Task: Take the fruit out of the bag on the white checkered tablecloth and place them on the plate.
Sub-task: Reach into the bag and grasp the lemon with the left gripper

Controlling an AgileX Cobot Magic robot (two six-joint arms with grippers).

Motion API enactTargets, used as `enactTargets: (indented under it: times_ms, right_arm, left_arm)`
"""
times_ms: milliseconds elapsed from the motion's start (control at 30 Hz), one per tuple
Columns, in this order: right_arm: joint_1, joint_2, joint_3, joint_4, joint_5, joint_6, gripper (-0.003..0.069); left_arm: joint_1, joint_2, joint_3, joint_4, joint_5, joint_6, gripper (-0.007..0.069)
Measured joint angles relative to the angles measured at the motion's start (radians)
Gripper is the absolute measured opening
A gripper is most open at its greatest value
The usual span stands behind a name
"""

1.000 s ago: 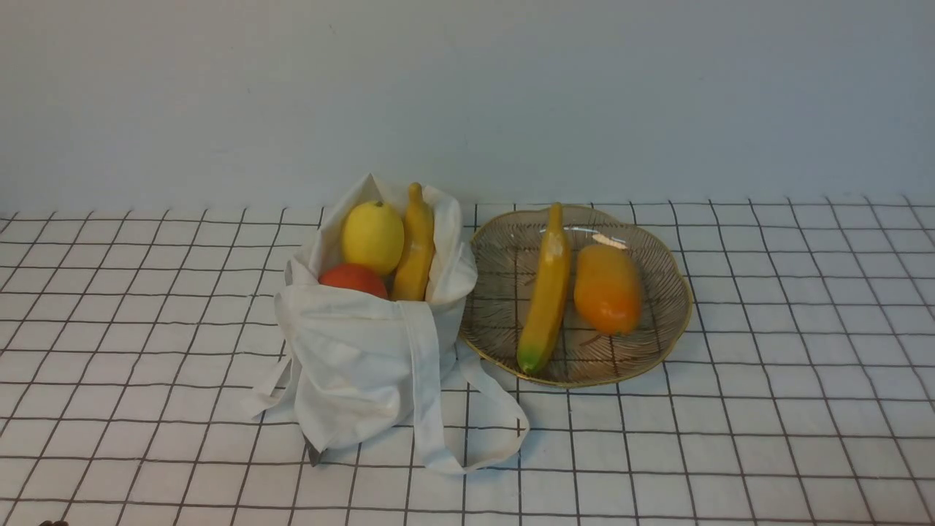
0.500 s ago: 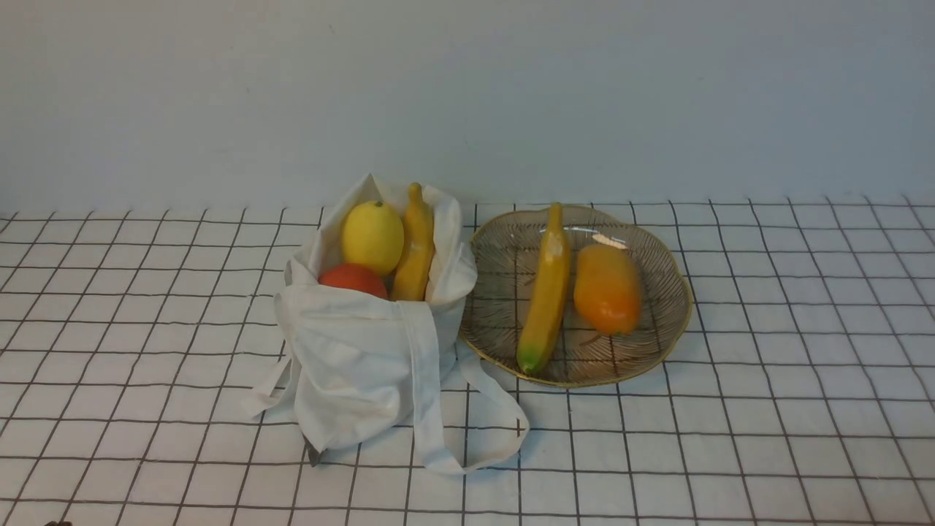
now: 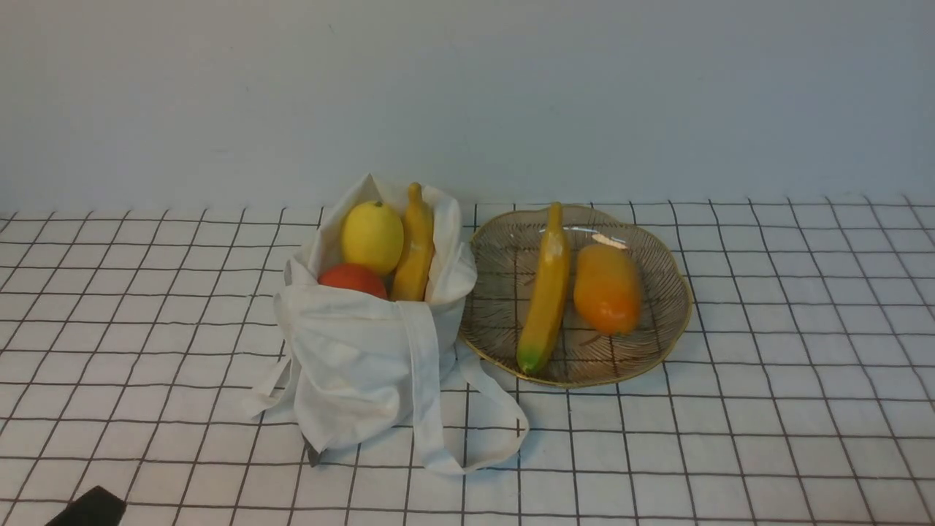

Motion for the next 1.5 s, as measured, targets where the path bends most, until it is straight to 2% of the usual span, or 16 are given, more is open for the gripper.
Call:
enactTargets:
  times_ms: [200,300,467,600,833,1033,1200,1333,1433,1500]
  right_arm:
    - [0.0,0.0,0.0,0.0,0.0,0.0,-0.0015]
    - [0.0,0.0,0.0,0.0,0.0,0.0,-0.0015]
    - [0.0,0.0,0.0,0.0,0.0,0.0,-0.0015]
    - [0.0,0.0,0.0,0.0,0.0,0.0,-0.0015]
    - [0.0,0.0,0.0,0.0,0.0,0.0,-0.0015]
    - [0.0,0.0,0.0,0.0,0.0,0.0,-0.0015]
    - [0.0,0.0,0.0,0.0,0.0,0.0,-0.0015]
    - [0.0,0.0,0.0,0.0,0.0,0.0,-0.0015]
    - [0.0,0.0,0.0,0.0,0.0,0.0,-0.0015]
    - [0.0,0.0,0.0,0.0,0.0,0.0,-0.0015]
  left_arm:
    - [0.0,0.112,-0.297,0.003,0.199,0.144,-0.0008]
    - [0.0,0.299,-0.445,0.069,0.372,0.179,-0.0008]
    - [0.0,0.671,-0.679,0.252,0.648,0.197,-0.0008]
    - [0.0,0.973,-0.861,0.337,0.701,0.239,-0.0008]
    - [-0.004,1.411,-1.152,0.321,0.733,0.333,-0.0006]
    - [-0.101,1.702,-1.416,0.379,0.745,0.345,0.0007]
    - [-0.189,1.901,-1.649,0.474,0.753,0.272,0.0061]
    - [-0.232,2.029,-1.825,0.596,0.786,0.226,0.0149]
    - [-0.25,2.091,-1.904,0.688,0.81,0.204,0.0231]
    - [-0.256,2.138,-1.966,0.78,0.813,0.168,0.0344]
